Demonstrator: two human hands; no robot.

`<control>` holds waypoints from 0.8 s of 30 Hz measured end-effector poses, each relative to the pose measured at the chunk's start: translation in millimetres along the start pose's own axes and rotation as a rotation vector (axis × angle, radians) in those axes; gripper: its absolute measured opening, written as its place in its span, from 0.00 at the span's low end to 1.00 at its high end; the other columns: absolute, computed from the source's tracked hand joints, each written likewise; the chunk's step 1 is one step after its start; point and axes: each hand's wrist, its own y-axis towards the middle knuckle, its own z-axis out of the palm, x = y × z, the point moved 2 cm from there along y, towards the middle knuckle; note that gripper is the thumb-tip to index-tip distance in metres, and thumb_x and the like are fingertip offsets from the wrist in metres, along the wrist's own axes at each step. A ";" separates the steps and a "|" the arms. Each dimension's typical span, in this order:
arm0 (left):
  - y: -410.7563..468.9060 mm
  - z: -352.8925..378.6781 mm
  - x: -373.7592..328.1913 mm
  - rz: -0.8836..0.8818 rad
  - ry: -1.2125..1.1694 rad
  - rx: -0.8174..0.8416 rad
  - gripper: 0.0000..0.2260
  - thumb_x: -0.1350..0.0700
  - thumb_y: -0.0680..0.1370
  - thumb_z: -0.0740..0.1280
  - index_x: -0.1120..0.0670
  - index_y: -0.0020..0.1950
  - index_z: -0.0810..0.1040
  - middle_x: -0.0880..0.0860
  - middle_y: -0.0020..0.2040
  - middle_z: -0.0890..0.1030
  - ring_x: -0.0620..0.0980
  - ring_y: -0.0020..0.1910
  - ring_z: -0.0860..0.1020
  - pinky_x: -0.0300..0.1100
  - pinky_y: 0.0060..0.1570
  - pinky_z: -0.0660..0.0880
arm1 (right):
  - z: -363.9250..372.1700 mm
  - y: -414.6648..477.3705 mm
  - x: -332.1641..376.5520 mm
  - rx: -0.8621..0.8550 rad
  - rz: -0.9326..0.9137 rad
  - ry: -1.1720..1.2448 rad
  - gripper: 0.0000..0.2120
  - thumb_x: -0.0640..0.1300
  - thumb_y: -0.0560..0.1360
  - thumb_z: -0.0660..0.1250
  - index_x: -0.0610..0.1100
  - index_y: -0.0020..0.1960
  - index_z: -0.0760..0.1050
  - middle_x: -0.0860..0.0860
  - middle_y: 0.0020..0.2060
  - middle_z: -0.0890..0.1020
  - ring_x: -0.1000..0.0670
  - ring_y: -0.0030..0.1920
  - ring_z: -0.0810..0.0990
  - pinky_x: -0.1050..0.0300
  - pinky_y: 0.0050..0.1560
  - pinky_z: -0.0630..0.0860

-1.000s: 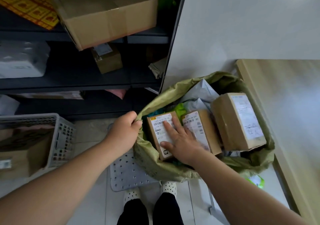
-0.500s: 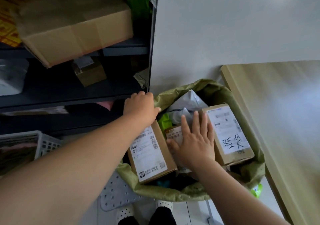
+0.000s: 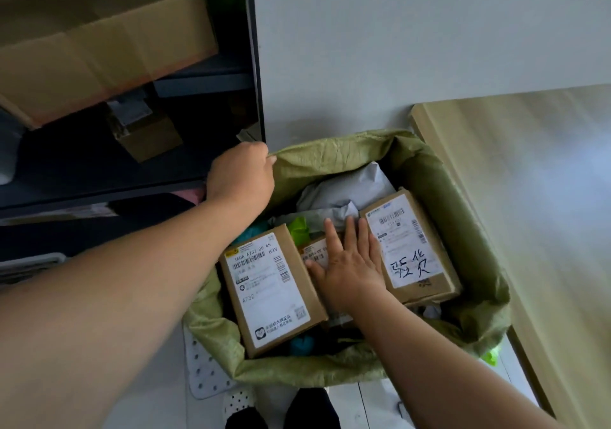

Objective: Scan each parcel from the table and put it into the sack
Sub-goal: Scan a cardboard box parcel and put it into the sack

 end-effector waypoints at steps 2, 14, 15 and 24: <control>-4.6 -1.2 -5.0 -0.032 0.012 0.090 0.16 0.51 0.81 0.59 0.54 0.34 0.64 0.52 0.35 0.70 0.61 0.42 0.75 0.46 0.35 0.62 | -7.0 -3.0 2.2 0.035 -0.022 0.009 0.38 0.68 0.78 0.45 0.54 0.78 0.30 0.44 0.78 0.32 0.42 0.76 0.27 0.46 0.72 0.29; -145.6 -36.9 -72.0 0.445 -0.118 0.409 0.26 0.42 0.80 0.58 0.55 0.74 0.65 0.53 0.70 0.70 0.52 0.70 0.64 0.44 0.67 0.59 | -50.6 -122.2 -58.6 -0.325 0.102 0.069 0.34 0.63 0.79 0.57 0.52 0.80 0.51 0.46 0.81 0.46 0.44 0.80 0.40 0.45 0.76 0.42; -160.1 -34.7 -75.3 0.454 -0.121 0.534 0.28 0.39 0.79 0.57 0.54 0.74 0.64 0.52 0.69 0.71 0.52 0.69 0.66 0.46 0.66 0.63 | -50.2 -125.2 -65.0 -0.289 0.137 0.069 0.35 0.63 0.79 0.57 0.53 0.80 0.49 0.46 0.81 0.44 0.43 0.79 0.39 0.44 0.76 0.43; -207.1 6.1 -77.2 0.619 0.255 0.614 0.16 0.50 0.77 0.64 0.53 0.63 0.73 0.54 0.55 0.79 0.56 0.54 0.75 0.50 0.57 0.72 | -43.0 -111.1 -75.3 -0.165 0.091 0.131 0.39 0.60 0.79 0.60 0.50 0.81 0.42 0.46 0.81 0.43 0.43 0.80 0.43 0.46 0.77 0.47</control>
